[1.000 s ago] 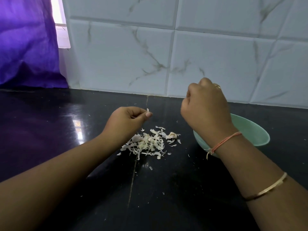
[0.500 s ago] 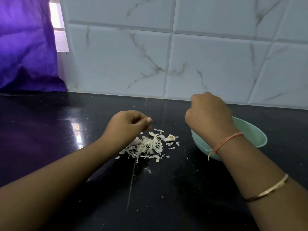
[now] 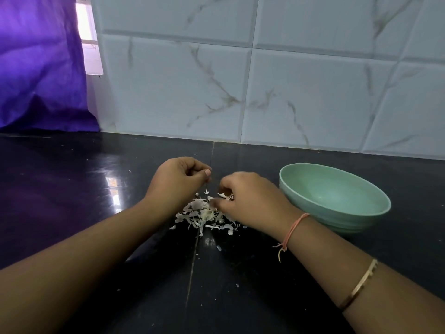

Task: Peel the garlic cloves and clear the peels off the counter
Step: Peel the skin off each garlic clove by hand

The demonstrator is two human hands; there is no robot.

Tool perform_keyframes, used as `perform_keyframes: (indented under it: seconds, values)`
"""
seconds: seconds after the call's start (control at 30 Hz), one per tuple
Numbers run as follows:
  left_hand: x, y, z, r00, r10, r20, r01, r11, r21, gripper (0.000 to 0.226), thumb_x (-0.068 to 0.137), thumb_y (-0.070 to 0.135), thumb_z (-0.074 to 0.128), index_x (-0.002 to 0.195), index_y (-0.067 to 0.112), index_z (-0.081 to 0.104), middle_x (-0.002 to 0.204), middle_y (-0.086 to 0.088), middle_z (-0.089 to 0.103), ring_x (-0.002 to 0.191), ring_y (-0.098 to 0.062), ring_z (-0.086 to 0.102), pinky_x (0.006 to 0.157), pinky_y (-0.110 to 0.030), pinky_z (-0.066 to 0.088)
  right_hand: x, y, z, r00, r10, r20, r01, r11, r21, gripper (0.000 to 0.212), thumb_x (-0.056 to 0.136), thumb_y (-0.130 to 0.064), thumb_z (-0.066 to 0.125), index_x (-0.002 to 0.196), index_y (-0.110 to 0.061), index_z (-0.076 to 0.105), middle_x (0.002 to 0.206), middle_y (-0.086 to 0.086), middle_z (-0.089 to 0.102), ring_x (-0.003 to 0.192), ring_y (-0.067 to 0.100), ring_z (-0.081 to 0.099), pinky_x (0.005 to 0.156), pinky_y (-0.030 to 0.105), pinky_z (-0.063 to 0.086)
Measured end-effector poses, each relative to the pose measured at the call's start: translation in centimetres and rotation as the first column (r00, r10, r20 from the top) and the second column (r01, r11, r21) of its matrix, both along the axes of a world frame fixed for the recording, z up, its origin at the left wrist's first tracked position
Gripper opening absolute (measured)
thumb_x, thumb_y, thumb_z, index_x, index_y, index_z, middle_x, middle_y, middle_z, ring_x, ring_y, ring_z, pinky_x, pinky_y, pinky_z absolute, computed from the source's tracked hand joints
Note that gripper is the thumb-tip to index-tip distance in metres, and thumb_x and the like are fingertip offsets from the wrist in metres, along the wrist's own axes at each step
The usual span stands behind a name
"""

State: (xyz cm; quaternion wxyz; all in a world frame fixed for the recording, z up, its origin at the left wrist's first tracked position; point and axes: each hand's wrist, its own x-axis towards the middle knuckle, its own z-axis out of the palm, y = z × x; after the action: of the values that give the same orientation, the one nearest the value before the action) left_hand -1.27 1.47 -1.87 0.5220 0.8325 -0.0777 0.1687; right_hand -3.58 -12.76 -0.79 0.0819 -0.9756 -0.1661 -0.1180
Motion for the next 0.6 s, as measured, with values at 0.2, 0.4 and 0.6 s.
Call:
perform_keyframes:
  seconds: [0.2,0.4,0.6]
  values:
    - [-0.2,0.0,0.2,1.000,0.001,-0.010,-0.001,1.000,0.001,0.016,0.086,0.017,0.063,0.074,0.028,0.067,0.057,0.017,0.066,0.073,-0.017,0.066,0.076,-0.033,0.053,0.7,-0.6,-0.1,0.992,0.023,-0.122,-0.014,0.997,0.069,0.020,0.086,-0.011,0.055,0.100,-0.017,0.067,0.107,0.003,0.064,0.100,0.021,0.059,0.076,0.023,0.042]
    - [-0.3,-0.1,0.3,1.000,-0.013,-0.014,0.013,1.000,0.006,0.015,0.086,0.016,0.063,0.077,0.028,0.066,0.066,0.010,0.068,0.077,-0.017,0.067,0.078,-0.033,0.053,1.1,-1.3,0.3,0.998,-0.043,0.043,0.031,0.968,0.249,0.018,0.084,-0.007,0.056,0.091,-0.020,0.065,0.090,-0.005,0.061,0.092,0.015,0.057,0.070,0.022,0.036]
    - [-0.3,0.0,0.2,0.996,-0.067,-0.051,0.071,0.993,0.093,0.017,0.082,0.017,0.069,0.076,0.032,0.064,0.079,-0.002,0.069,0.076,-0.015,0.064,0.079,-0.033,0.052,1.4,-1.1,0.0,0.983,-0.071,0.166,0.010,0.938,0.346,0.021,0.088,-0.006,0.052,0.097,-0.017,0.068,0.101,0.001,0.061,0.092,0.017,0.057,0.071,0.022,0.036]
